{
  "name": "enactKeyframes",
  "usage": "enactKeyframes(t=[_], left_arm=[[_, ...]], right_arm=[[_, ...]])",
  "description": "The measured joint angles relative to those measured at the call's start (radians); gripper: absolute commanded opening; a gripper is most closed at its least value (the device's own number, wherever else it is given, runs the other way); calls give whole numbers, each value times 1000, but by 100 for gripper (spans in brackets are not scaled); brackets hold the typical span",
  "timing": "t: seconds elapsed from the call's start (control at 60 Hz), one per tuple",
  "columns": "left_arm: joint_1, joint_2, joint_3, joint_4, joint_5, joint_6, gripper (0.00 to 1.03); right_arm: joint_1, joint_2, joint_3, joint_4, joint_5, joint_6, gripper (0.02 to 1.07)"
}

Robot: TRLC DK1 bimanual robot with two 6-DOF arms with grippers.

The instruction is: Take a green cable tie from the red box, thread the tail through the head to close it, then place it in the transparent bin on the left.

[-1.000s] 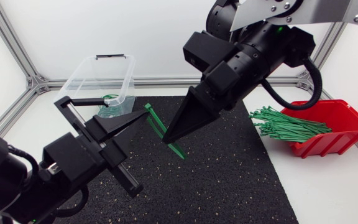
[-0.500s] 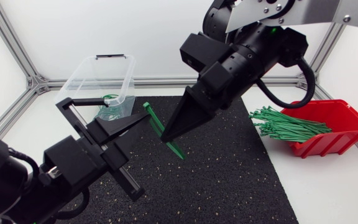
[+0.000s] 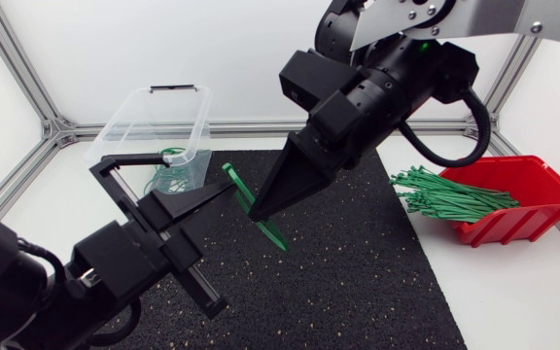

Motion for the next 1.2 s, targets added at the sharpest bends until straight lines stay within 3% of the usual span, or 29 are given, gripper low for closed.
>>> enactKeyframes(t=[0.3,0.683,1.2], left_arm=[[-3,13,0,1,1,46,4],[-72,19,0,11,-46,59,4],[-100,8,0,-23,-100,66,4]], right_arm=[[-4,0,6,-4,-7,0,7],[3,27,74,-45,-2,0,7],[17,34,78,-37,82,1,7]])
